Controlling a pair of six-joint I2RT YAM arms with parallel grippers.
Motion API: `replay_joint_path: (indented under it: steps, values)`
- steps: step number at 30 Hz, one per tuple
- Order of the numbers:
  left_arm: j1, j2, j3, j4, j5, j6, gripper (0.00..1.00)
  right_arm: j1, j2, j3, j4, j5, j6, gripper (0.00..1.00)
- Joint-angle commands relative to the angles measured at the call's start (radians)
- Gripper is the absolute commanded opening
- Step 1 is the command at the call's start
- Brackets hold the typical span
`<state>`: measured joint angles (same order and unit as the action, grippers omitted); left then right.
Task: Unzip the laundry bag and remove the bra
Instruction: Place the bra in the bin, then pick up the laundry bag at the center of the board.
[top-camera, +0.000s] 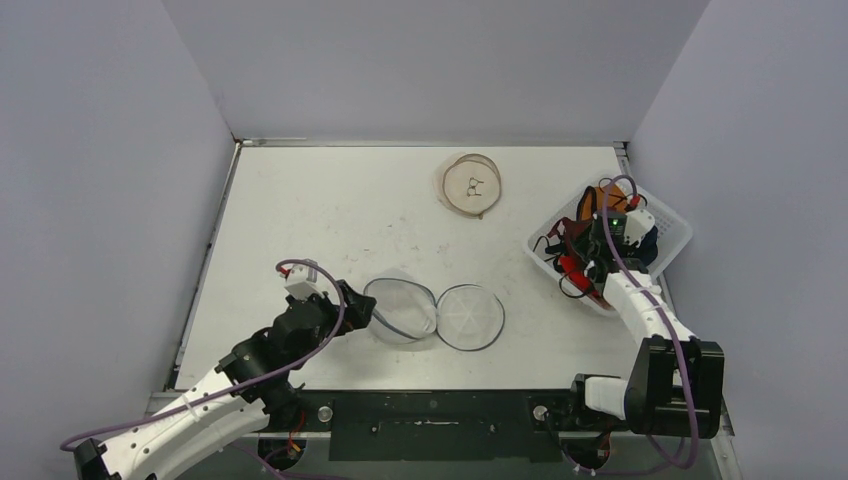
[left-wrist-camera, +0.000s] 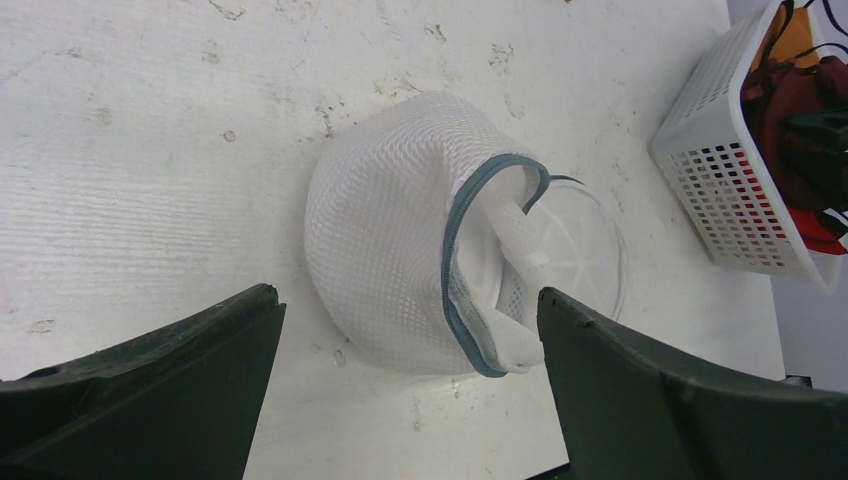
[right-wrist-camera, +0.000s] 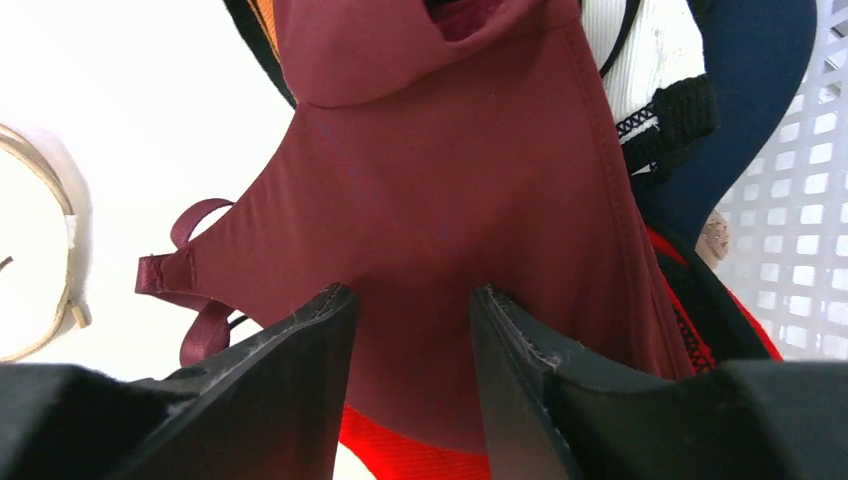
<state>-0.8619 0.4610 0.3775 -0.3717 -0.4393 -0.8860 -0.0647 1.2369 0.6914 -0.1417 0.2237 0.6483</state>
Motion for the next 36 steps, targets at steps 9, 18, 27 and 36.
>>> replay_joint_path:
  steps: [9,18,27,36]
  values:
    - [0.007,-0.080,0.125,-0.116,-0.063,0.049,0.96,0.067,-0.168,0.127,-0.023,0.042,-0.004,0.71]
    - [0.014,0.185,0.335,-0.208,-0.026,0.256,0.98,0.466,-0.308,0.242,-0.131,0.015,-0.051,0.75]
    - [0.047,0.520,0.540,-0.325,0.151,0.499,0.84,0.755,-0.327,0.007,-0.142,0.003,0.002,0.74]
    - [0.142,0.668,0.573,-0.308,0.220,0.616,0.75,0.767,-0.424,-0.233,-0.075,-0.048,0.104,0.74]
